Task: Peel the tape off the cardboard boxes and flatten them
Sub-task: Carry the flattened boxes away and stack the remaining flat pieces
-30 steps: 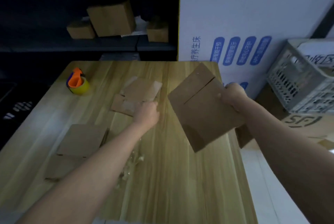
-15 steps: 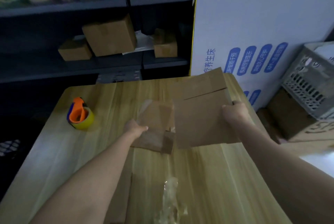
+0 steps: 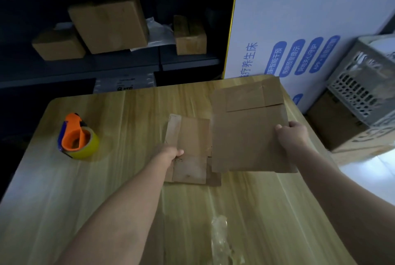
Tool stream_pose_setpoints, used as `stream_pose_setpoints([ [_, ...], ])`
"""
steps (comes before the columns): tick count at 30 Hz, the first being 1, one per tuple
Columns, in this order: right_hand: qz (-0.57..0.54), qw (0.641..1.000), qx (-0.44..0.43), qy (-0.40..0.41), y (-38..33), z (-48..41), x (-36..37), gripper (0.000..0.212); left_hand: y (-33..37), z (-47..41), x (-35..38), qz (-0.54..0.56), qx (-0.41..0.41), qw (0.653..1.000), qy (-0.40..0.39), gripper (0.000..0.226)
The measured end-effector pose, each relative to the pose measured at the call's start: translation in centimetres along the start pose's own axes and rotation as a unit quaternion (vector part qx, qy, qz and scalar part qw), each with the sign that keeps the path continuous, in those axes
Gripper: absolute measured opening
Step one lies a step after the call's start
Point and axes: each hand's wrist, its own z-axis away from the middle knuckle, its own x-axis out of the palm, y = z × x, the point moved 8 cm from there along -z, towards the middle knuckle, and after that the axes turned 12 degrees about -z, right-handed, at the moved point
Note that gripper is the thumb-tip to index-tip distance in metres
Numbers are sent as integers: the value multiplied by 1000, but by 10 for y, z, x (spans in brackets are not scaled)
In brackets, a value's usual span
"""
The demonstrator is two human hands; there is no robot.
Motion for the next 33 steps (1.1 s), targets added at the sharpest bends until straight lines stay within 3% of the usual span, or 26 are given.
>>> stream_pose_setpoints([
  [7,7,1000,3,29,-1,16,-24,32,-8,22,-28,59,-5,998,17,66],
  [18,9,999,-28,-28,-14,80,-62,32,-39,136,-117,148,27,984,97,67],
  [20,20,998,-40,-46,-14,91,-69,23,-51,163,-129,158,33,979,123,65],
  [22,26,996,-50,-66,-12,102,-72,18,-68,188,-135,173,36,975,132,61],
  [27,61,987,-94,-113,-9,134,-61,35,-133,247,-130,190,2,969,157,46],
  [33,72,977,-95,-179,13,174,-33,31,-210,278,-117,203,-63,968,135,52],
])
